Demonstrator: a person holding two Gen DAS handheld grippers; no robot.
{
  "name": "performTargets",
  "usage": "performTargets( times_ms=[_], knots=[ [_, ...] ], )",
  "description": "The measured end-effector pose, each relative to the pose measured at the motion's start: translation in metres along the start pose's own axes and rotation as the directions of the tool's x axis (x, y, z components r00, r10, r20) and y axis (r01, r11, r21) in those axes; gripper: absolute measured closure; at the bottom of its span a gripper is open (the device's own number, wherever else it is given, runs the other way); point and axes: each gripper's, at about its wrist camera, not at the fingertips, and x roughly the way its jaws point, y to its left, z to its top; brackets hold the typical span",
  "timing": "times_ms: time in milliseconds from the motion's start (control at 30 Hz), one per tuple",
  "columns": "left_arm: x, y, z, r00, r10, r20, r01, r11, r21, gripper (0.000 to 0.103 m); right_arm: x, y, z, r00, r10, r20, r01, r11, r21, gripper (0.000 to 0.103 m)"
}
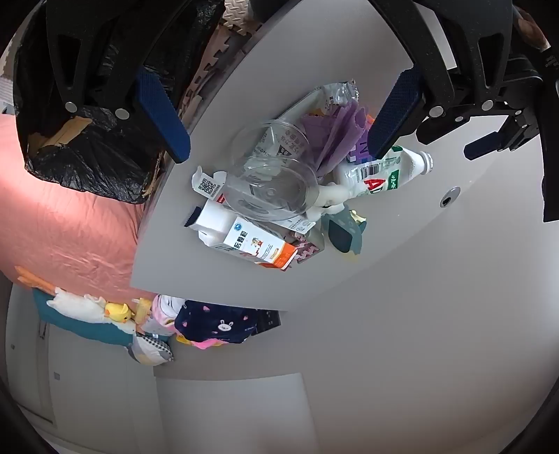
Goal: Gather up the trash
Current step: 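Reach the left gripper toward the white AD milk bottle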
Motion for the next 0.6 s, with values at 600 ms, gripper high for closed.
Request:
performTargets(
  times_ms=[600],
  knots=[
    [-0.0017, -0.007, -0.0018, 1.0, 0.002, 0.006, -0.002, 1.0, 0.016, 0.006, -0.0012, -0.0015, -0.0017, 1.0, -0.003, 0.0, 0.003, 1.0, -0.001, 0.002]
  ],
)
